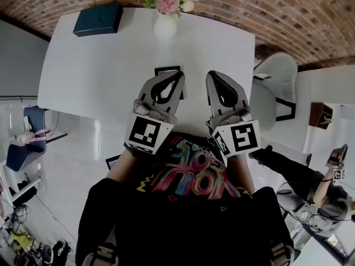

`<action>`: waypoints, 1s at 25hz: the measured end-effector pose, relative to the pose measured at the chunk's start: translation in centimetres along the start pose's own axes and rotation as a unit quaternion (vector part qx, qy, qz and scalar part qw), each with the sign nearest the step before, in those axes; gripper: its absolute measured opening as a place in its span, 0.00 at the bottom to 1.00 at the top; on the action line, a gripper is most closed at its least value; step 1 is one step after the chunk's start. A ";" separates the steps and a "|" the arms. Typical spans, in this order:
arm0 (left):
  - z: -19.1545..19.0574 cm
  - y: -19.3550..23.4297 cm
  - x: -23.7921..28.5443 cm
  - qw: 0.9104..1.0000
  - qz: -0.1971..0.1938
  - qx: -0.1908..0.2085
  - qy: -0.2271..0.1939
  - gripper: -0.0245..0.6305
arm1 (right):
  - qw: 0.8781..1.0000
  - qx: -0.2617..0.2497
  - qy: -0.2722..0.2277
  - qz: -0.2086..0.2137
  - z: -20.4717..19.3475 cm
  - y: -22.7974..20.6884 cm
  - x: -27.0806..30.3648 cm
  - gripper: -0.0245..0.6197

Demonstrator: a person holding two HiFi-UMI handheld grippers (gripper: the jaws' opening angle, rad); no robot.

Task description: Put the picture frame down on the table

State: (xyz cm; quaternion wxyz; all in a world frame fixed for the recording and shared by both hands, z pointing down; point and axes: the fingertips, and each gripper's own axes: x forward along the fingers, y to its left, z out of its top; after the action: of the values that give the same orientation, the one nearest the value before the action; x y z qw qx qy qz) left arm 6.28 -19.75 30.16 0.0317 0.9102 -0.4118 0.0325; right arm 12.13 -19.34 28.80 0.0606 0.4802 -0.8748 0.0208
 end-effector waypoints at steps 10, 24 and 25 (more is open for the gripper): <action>0.1 0.3 0.5 1.000 -0.002 -0.005 -0.007 0.07 | 1.000 0.013 0.008 0.008 -0.5 -0.2 0.4 0.07; 0.4 0.3 0.6 1.000 -0.002 0.002 -0.019 0.07 | 1.000 0.022 0.010 0.014 -1.2 -0.4 0.5 0.07; 0.3 0.3 0.7 1.000 -0.002 0.000 -0.018 0.07 | 1.000 0.022 0.009 0.014 -1.2 -0.5 0.4 0.07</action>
State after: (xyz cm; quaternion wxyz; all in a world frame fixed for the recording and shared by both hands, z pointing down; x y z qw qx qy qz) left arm 6.50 -20.45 29.93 0.0239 0.9116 -0.4101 0.0159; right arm 12.47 -19.86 30.00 0.0574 0.4692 -0.8801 0.0455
